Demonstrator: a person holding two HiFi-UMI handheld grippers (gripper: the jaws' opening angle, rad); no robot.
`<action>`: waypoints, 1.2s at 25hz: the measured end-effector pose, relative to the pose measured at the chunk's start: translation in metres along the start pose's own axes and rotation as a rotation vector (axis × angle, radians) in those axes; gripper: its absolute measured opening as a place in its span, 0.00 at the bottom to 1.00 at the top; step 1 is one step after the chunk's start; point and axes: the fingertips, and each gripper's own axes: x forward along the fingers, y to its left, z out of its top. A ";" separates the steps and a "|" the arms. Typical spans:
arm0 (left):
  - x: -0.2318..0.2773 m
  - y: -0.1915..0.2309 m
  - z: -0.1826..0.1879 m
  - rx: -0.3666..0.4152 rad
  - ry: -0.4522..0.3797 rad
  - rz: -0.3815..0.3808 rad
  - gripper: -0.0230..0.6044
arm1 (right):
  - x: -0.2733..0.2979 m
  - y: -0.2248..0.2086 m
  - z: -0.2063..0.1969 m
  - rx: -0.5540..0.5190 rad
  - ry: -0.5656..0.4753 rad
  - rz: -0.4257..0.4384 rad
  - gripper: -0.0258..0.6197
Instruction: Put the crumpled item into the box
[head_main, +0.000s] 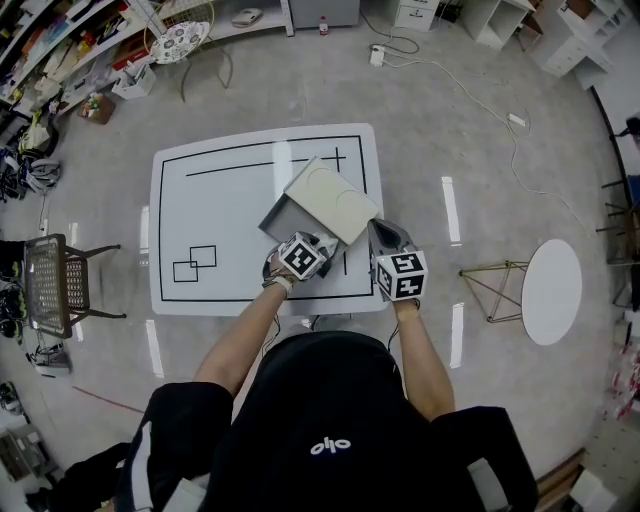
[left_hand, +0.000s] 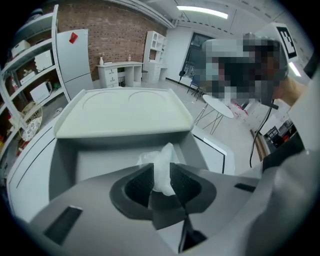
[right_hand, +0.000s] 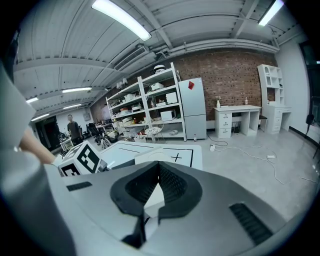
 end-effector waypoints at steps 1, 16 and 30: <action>0.001 0.000 -0.001 -0.001 0.007 -0.002 0.18 | 0.000 -0.001 0.000 0.000 -0.001 -0.001 0.05; -0.051 0.016 0.014 -0.081 -0.161 0.052 0.22 | -0.008 0.003 0.012 -0.013 -0.026 0.003 0.05; -0.194 0.051 0.044 -0.202 -0.561 0.246 0.07 | -0.002 0.044 0.040 -0.078 -0.063 0.077 0.05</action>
